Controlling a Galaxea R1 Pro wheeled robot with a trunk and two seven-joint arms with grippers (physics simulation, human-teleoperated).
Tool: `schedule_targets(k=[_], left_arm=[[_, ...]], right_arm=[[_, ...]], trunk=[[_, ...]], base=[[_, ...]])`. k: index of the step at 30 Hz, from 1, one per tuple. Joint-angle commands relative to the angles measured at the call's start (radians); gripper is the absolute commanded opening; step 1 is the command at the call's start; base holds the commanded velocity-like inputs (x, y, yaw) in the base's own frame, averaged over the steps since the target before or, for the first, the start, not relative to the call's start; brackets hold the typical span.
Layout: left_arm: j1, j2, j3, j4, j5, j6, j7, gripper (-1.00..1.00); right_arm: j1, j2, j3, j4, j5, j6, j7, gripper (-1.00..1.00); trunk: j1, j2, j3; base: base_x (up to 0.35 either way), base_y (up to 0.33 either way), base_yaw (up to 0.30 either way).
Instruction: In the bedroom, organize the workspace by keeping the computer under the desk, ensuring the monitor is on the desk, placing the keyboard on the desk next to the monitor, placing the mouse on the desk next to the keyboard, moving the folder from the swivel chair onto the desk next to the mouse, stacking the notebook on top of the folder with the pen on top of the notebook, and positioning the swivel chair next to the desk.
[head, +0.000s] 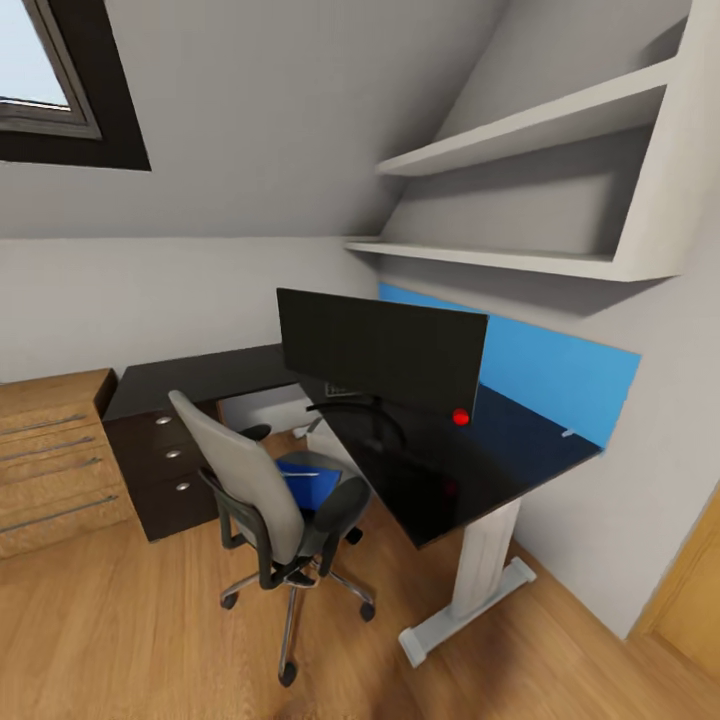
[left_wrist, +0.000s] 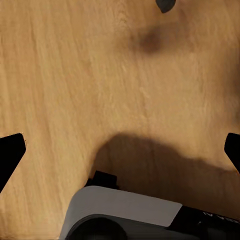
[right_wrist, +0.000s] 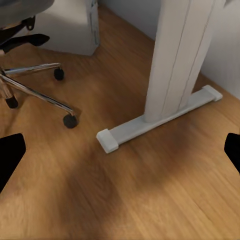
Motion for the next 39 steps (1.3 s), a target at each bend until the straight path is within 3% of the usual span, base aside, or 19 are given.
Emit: schedule_targets(k=[1,11,39], left_arm=[[-0.001,-0.002,0.003,0.001,-0.003,0.011,0.000,1.00],[0.000,-0.006,0.002,-0.001,-0.007,0.020,0.000,1.00],[-0.001,-0.005,0.002,-0.002,-0.006,0.005,0.000,1.00]], right_arm=[[0.000,0.001,0.001,0.002,0.011,0.000,-0.011,1.00],[0.000,0.000,0.003,0.001,0.013,0.039,-0.011,1.00],[0.000,0.002,0.011,0.001,0.019,0.042,-0.006,1.00]], trunk=[[0.004,-0.008,-0.005],[0.042,-0.078,-0.041],[0.150,-0.274,-0.142]], base=[[0.000,0.000,0.270],[0.000,0.000,0.270],[0.000,0.000,0.258]])
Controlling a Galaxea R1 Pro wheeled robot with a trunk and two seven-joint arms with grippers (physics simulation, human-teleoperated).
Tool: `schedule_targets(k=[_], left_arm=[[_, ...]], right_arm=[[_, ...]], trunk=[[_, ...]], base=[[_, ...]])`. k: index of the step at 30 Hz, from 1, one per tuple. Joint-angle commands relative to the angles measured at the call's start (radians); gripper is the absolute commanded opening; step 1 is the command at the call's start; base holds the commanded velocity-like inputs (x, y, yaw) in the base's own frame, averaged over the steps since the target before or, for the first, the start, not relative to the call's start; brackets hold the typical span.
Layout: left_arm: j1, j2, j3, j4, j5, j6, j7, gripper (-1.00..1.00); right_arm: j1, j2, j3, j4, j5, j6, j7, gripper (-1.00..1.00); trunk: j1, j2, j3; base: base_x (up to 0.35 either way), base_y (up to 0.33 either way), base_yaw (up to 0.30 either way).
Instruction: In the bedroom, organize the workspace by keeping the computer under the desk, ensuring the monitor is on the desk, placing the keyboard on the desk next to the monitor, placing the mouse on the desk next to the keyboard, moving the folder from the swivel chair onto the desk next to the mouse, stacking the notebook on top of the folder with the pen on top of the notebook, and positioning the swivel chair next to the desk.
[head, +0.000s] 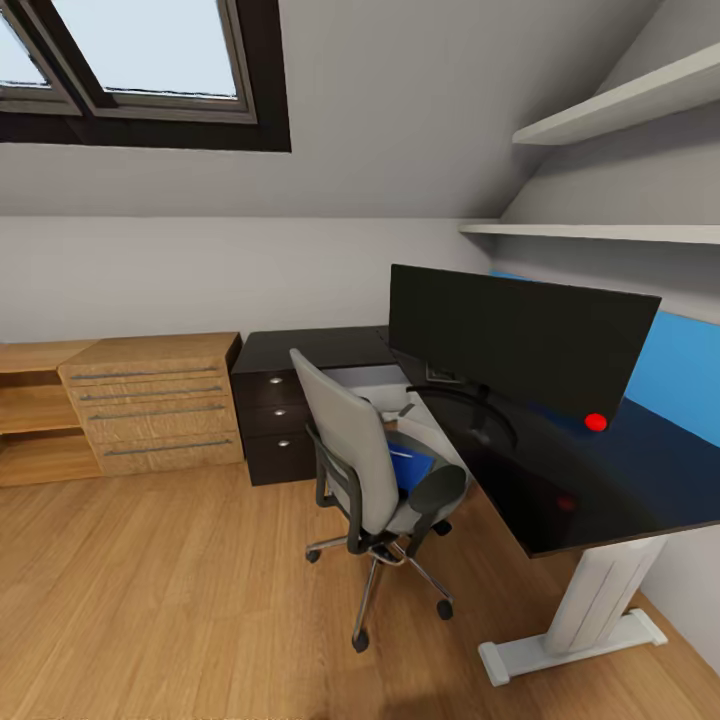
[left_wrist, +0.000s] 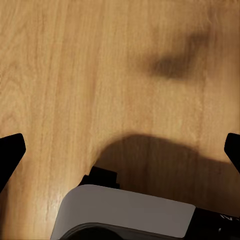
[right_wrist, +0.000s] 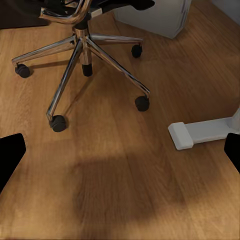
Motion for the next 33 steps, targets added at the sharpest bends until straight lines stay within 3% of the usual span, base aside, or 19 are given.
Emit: schedule_targets(k=[1,12,21,33], left_arm=[[-0.001,-0.001,0.004,0.001,-0.002,-0.008,0.001,1.00],[0.000,-0.001,0.003,0.001,-0.002,-0.045,0.001,1.00],[0.000,-0.001,0.002,0.001,-0.003,-0.046,0.001,1.00],[0.000,0.000,0.003,0.001,-0.003,-0.047,0.000,1.00]], right_arm=[[-0.001,0.000,0.000,0.000,0.011,-0.001,-0.010,1.00],[-0.001,0.000,0.000,0.001,0.010,-0.001,-0.008,1.00],[-0.001,-0.001,0.000,0.000,0.010,-0.001,-0.008,1.00],[-0.001,-0.001,0.000,0.000,0.011,-0.001,-0.006,1.00]], trunk=[[0.004,-0.008,-0.004],[0.046,-0.085,-0.039],[0.081,-0.148,-0.068],[0.081,-0.148,-0.068]], base=[[0.000,0.000,0.086],[0.000,0.000,0.034],[0.000,0.000,0.237],[0.000,0.000,0.181]])
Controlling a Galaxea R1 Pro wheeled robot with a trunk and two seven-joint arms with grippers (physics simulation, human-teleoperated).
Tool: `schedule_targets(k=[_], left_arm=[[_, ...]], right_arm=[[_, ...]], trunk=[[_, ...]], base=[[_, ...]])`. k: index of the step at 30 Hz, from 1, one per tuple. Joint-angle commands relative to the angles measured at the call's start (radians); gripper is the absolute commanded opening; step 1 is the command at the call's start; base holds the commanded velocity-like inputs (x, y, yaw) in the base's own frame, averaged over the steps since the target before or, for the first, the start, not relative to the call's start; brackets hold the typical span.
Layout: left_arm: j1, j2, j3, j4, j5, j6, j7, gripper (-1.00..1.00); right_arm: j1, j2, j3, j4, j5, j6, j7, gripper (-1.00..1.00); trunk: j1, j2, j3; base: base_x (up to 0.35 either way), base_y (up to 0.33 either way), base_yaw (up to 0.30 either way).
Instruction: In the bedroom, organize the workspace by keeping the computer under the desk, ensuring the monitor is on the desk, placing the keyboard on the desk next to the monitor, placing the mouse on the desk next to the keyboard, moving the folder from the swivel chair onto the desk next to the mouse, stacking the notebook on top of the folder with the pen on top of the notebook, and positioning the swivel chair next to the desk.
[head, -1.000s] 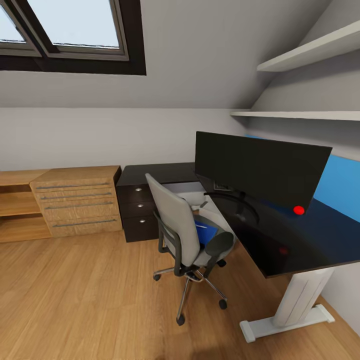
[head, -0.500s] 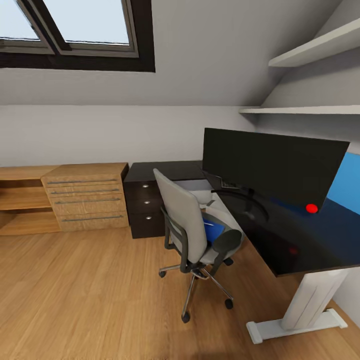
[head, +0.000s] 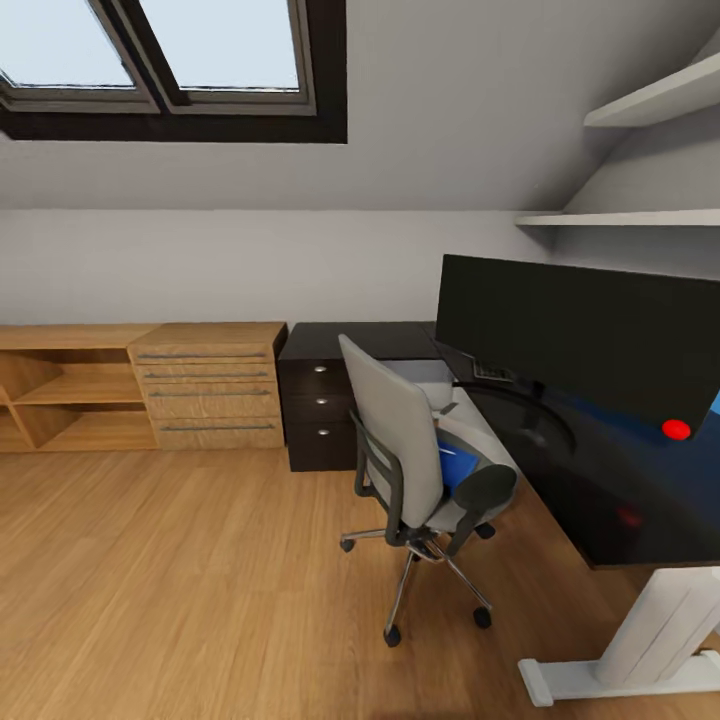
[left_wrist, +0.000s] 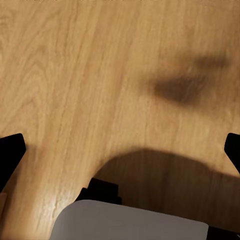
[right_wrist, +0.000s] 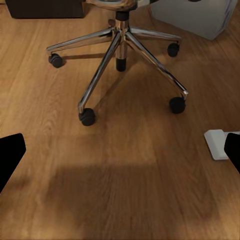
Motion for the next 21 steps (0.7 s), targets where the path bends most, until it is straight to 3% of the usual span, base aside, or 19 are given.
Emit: schedule_targets(k=[1,7,17,20,21], left_arm=[[0.000,-0.001,0.004,0.001,-0.002,-0.003,0.001,1.00],[0.000,-0.002,0.004,0.000,-0.002,-0.044,-0.001,1.00],[-0.001,-0.001,0.004,0.001,-0.002,-0.051,0.000,1.00],[-0.001,-0.002,0.004,-0.059,-0.001,-0.048,0.000,1.00],[-0.001,-0.011,0.000,-0.300,-0.004,0.046,0.059,1.00]], right_arm=[[-0.001,0.000,0.000,0.000,0.011,-0.001,-0.010,1.00],[-0.001,-0.002,0.000,0.000,0.014,-0.001,-0.010,1.00],[-0.001,-0.001,0.000,0.001,0.016,0.000,-0.009,1.00],[-0.001,0.011,0.002,-0.027,0.017,-0.002,0.000,1.00],[-0.001,0.043,0.000,-0.195,0.015,0.013,-0.006,1.00]], trunk=[[0.000,0.000,-0.001],[0.000,0.000,-0.001],[0.000,0.000,-0.001],[0.000,0.000,-0.001],[0.000,0.000,-0.001]], base=[[0.000,0.000,0.027],[0.000,0.000,0.010],[0.000,0.000,0.000],[0.000,0.000,0.000],[0.000,0.000,0.000]])
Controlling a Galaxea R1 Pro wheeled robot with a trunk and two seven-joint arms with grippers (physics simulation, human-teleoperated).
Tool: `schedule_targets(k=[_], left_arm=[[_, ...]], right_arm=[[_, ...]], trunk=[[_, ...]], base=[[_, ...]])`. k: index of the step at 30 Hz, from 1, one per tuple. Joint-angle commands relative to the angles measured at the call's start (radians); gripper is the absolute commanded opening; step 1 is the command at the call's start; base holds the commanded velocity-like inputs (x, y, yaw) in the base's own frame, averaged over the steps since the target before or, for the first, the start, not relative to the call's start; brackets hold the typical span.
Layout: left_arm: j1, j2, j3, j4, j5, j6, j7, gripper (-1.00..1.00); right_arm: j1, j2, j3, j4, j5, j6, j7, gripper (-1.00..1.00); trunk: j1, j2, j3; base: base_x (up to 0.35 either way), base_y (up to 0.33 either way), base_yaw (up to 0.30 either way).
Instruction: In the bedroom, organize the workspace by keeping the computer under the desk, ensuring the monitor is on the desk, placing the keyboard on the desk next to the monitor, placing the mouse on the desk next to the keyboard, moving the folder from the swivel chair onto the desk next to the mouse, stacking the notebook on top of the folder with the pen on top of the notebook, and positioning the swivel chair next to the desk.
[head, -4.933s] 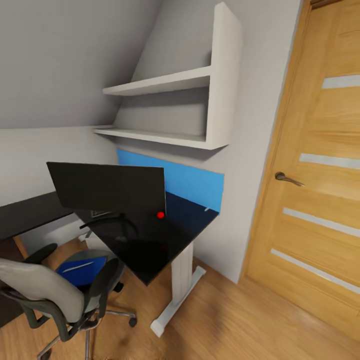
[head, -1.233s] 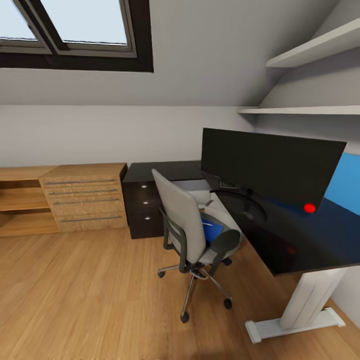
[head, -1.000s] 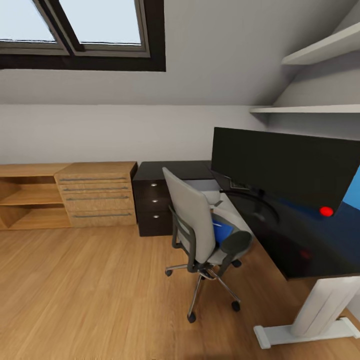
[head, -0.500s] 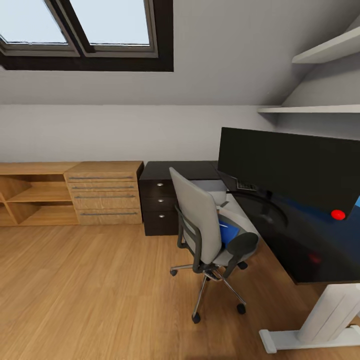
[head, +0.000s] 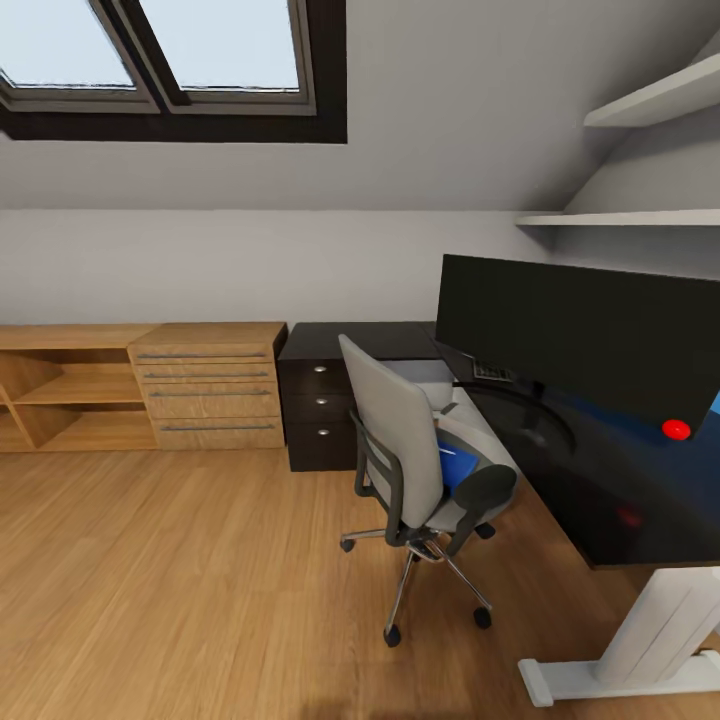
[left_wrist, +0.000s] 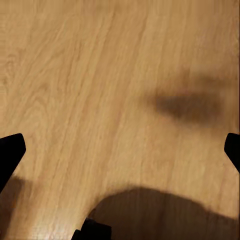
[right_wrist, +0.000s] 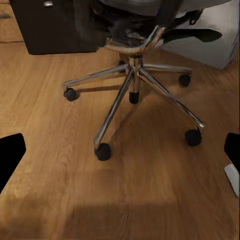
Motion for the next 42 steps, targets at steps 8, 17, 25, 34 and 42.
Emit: schedule_targets(k=[8,17,25,34,42], left_arm=[[-0.017,-0.058,-0.005,-0.876,-0.001,0.725,0.187,1.00],[-0.278,-0.135,-0.036,-1.027,-0.006,0.997,0.277,1.00],[-0.303,-0.138,-0.171,-1.030,0.002,1.041,0.291,1.00],[-0.184,-0.097,-0.182,-1.055,0.017,0.901,0.289,1.00],[-0.096,-0.054,-0.183,-1.189,0.020,0.859,0.289,1.00]], right_arm=[[-0.015,0.045,-0.004,-0.592,-0.002,0.510,-0.011,1.00],[-0.122,0.045,-0.003,-0.795,-0.004,0.925,-0.013,1.00],[-0.132,0.045,-0.003,-0.806,-0.019,0.959,-0.013,1.00],[-0.096,0.045,-0.008,-0.812,-0.082,0.938,-0.014,1.00],[0.008,0.045,0.008,-0.929,-0.109,0.927,-0.009,1.00]], trunk=[[0.000,0.000,-0.001],[0.000,0.000,-0.001],[0.000,0.000,-0.001],[0.000,0.000,-0.001],[0.027,-0.049,-0.023]], base=[[0.000,0.000,0.000],[0.000,0.000,0.000],[0.000,0.000,0.000],[0.000,0.000,0.000],[0.000,0.000,0.000]])
